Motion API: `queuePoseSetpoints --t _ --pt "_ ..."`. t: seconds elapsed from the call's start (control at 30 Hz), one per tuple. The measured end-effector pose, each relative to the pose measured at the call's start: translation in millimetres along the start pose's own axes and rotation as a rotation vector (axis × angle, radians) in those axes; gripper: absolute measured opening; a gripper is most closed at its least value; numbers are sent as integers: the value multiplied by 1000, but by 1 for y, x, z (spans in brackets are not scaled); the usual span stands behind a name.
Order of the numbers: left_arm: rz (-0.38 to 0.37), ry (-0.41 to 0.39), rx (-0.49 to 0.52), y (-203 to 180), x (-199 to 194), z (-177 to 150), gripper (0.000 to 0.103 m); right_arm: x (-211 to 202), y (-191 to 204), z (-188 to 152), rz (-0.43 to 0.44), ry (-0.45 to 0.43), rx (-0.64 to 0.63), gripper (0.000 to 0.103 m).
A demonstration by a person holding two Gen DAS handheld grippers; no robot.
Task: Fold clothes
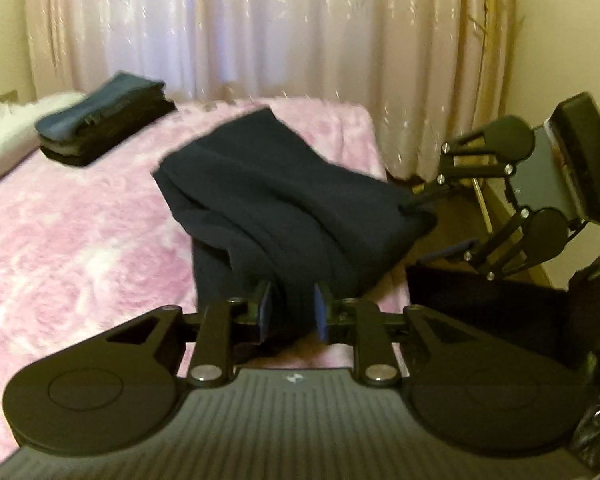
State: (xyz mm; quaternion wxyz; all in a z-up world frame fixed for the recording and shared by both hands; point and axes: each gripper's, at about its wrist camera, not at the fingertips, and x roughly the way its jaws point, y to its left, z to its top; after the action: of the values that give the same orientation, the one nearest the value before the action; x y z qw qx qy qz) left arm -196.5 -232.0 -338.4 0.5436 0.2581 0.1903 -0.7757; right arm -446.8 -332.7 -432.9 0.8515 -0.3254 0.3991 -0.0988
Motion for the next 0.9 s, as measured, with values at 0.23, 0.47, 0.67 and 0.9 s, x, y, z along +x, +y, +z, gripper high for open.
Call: queuePoseSetpoints --t 0.23,0.47,0.67,0.9 --pt "-85 44 -36 19 22 -2 17 29 -2 -6 7 23 -15 44" --pt "-145 41 -60 41 10 -3 4 28 -24 -11 30 21 54 22" --pt "1 23 -126 74 -10 -14 0 30 -26 -12 36 31 46 21" --pt "-16 -3 -98 44 -35 -14 0 24 -29 -10 46 34 114 22"
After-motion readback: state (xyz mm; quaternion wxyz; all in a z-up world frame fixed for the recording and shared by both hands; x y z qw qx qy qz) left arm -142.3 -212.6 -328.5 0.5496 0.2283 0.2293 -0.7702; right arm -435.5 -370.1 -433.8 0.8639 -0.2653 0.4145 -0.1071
